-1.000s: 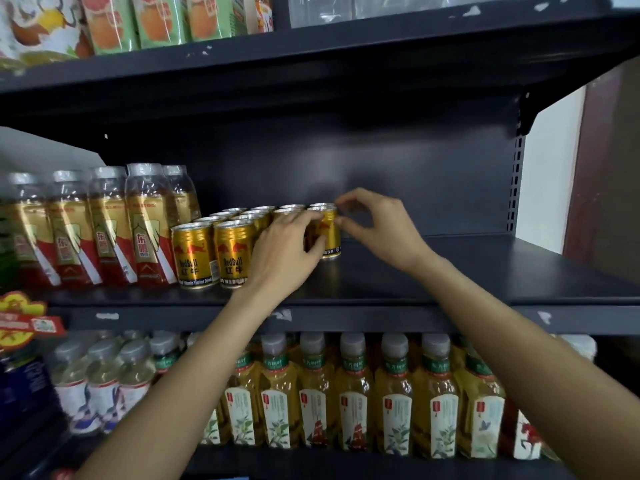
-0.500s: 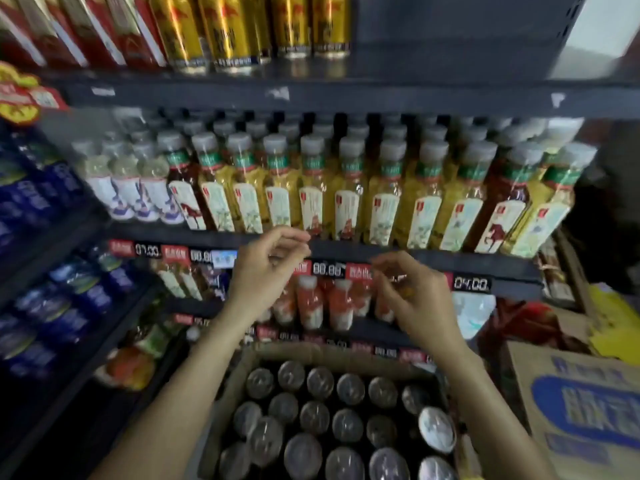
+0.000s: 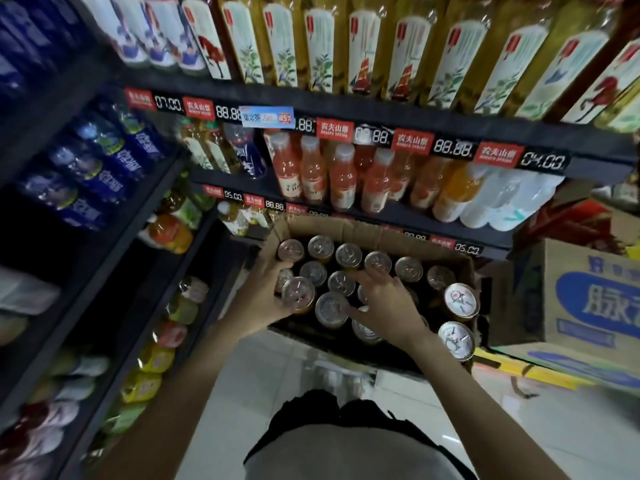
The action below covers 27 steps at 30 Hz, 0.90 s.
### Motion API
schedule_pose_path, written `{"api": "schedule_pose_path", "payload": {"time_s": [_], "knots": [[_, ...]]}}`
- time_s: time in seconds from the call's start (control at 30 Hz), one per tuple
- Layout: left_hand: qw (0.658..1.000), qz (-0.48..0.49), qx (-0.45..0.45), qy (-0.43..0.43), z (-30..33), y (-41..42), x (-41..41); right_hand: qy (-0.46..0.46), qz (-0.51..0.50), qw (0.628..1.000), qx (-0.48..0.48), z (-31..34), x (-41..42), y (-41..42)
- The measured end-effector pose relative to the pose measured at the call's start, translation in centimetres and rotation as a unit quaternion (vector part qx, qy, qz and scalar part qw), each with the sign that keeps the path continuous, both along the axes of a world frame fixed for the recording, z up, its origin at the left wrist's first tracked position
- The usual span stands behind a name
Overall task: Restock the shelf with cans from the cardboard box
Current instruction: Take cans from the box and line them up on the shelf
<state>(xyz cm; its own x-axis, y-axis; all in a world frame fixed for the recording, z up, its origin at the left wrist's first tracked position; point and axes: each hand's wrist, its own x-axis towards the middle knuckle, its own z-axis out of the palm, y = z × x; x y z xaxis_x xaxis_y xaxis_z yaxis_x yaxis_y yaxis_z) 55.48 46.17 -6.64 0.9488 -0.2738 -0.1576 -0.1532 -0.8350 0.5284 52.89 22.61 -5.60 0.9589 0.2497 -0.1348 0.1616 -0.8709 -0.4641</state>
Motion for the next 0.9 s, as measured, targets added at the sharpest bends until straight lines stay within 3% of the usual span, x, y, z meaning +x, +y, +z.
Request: {"api": "schedule_pose_path", "payload": {"time_s": [0.13,0.2,0.33,0.47,0.57,0.7,0.8,0.9], "knots": [[0.999,-0.005,0.032,-0.001,-2.3,-0.7,-0.2,0.05,0.012,0.993,-0.106,-2.1,-1.0,2.6],[0.999,0.004,-0.014,0.052,-3.4,-1.2,-0.1,0.065,0.008,0.987,-0.145,-3.1,-1.1,3.5],[0.995,0.039,-0.064,0.07,-5.0,-1.8,0.2,0.039,-0.028,0.991,-0.125,-4.3,-1.0,4.1],[0.98,0.126,-0.134,0.081,-4.6,-0.4,0.9,-0.014,-0.084,0.996,-0.026,-3.2,-0.5,3.8],[0.951,0.189,-0.217,0.113,-2.0,0.8,1.9,-0.012,-0.153,0.979,0.134,-0.4,0.0,3.1],[0.911,0.208,-0.336,0.12,3.4,1.6,3.1,0.089,-0.235,0.871,0.421,4.2,1.0,1.6],[0.905,0.175,-0.376,0.098,7.3,1.0,3.6,0.101,-0.233,0.832,0.493,7.6,1.4,0.9],[0.914,0.134,-0.38,0.051,10.6,0.1,4.0,0.074,-0.208,0.834,0.505,10.5,1.9,0.1]]}}
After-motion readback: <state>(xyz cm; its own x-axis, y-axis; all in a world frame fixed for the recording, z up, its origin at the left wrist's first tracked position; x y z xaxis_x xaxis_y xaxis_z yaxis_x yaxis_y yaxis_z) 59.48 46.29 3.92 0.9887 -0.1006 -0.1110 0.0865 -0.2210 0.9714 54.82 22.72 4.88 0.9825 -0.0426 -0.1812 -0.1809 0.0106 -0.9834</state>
